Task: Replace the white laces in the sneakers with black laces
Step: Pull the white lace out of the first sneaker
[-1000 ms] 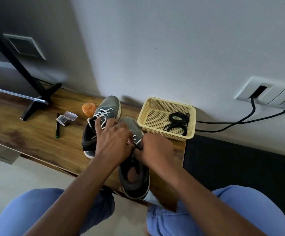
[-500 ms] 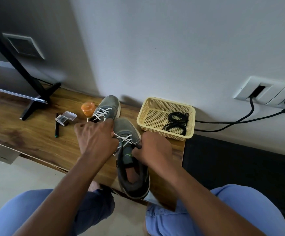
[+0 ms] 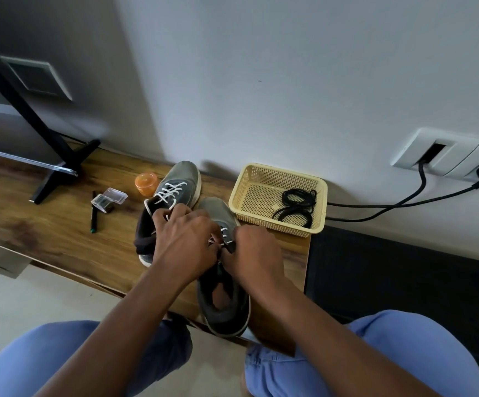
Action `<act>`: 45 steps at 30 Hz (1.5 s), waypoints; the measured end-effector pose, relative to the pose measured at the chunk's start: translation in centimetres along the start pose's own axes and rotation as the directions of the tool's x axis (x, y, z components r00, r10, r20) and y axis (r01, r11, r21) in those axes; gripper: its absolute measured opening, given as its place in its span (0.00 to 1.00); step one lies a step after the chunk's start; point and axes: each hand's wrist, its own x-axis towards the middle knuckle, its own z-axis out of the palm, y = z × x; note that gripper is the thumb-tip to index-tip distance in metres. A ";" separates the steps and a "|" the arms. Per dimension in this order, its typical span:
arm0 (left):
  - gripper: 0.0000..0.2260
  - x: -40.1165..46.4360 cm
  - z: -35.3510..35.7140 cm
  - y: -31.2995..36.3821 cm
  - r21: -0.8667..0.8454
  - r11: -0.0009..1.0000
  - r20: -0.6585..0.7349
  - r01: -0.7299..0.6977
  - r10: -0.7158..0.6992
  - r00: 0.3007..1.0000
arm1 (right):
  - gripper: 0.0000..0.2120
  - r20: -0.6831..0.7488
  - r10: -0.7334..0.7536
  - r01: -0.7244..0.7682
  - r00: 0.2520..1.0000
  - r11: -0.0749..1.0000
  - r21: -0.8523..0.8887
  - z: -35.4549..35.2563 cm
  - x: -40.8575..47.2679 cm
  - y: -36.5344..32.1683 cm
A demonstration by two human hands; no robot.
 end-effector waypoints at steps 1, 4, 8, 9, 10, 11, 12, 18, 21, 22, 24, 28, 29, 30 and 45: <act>0.07 0.1 0.0 0.0 0.000 1.000 -0.002 0.009 -0.009 1.000 | 0.13 -0.007 0.004 -0.004 1.000 1.000 0.008 0.0 -0.1 0.0; 0.07 0.0 0.4 0.1 0.008 1.000 0.001 0.014 -0.014 1.000 | 0.15 -0.016 0.020 -0.020 1.000 0.999 0.027 0.0 -0.2 0.1; 0.06 0.0 0.9 0.2 -0.005 1.000 0.033 -0.018 0.018 0.999 | 0.14 -0.015 0.006 -0.006 1.000 1.000 0.029 0.2 -0.1 0.1; 0.06 0.0 1.1 0.1 -0.013 1.000 0.036 -0.024 0.024 0.999 | 0.12 -0.018 -0.008 0.009 1.000 1.000 0.019 0.3 -0.1 0.1; 0.07 0.0 1.1 0.1 -0.022 0.999 0.045 -0.026 0.027 0.999 | 0.10 -0.020 -0.021 0.021 1.000 1.000 0.010 0.4 -0.1 0.1; 0.09 0.0 1.0 0.1 -0.036 0.999 0.056 -0.026 0.028 0.998 | 0.07 -0.024 -0.025 0.025 0.999 1.000 0.010 0.5 -0.1 0.1; 0.11 0.0 0.8 0.1 -0.066 0.998 0.057 -0.019 0.023 0.998 | 0.06 -0.027 -0.018 0.018 0.999 1.000 0.015 0.6 0.0 0.2; 0.07 0.3 -2.6 -2.0 -0.407 0.897 -0.183 0.173 -0.265 0.947 | 0.07 -0.022 0.020 -0.018 1.000 0.997 0.071 0.2 0.0 0.5; 0.16 0.0 -3.6 -2.8 -0.246 0.917 -0.122 0.313 -0.350 0.929 | 0.20 -0.028 -0.085 0.087 0.996 0.994 0.061 0.2 -0.1 0.4; 0.22 -0.2 -3.5 -3.1 -0.203 0.930 -0.099 0.306 -0.331 0.938 | 0.22 -0.041 -0.116 0.119 0.992 0.990 0.078 0.4 0.0 0.3; 0.20 -0.6 -3.1 -3.3 -0.259 0.952 -0.109 0.161 -0.195 0.975 | 0.18 -0.069 -0.150 0.157 0.986 0.982 0.104 0.9 0.2 -0.1; 0.12 -1.4 -2.5 -3.2 -0.313 0.949 0.071 -0.037 0.062 0.996 | 0.08 -0.111 -0.201 0.205 0.973 0.978 0.030 1.4 0.7 -0.7; 0.14 -1.6 -2.4 -2.9 -0.258 0.965 0.154 -0.040 0.082 0.985 | 0.07 -0.107 -0.211 0.212 0.971 0.977 -0.005 1.4 0.8 -0.8; 0.16 -1.8 -2.1 -2.6 -0.203 0.977 0.198 -0.058 0.099 0.975 | 0.05 -0.117 -0.223 0.220 0.968 0.975 -0.039 1.5 0.9 -0.8; 0.15 -0.5 0.1 -2.6 -0.211 0.975 0.256 0.064 -0.008 0.967 | 0.07 -0.086 0.308 -0.225 0.947 0.832 0.507 -0.8 3.2 2.4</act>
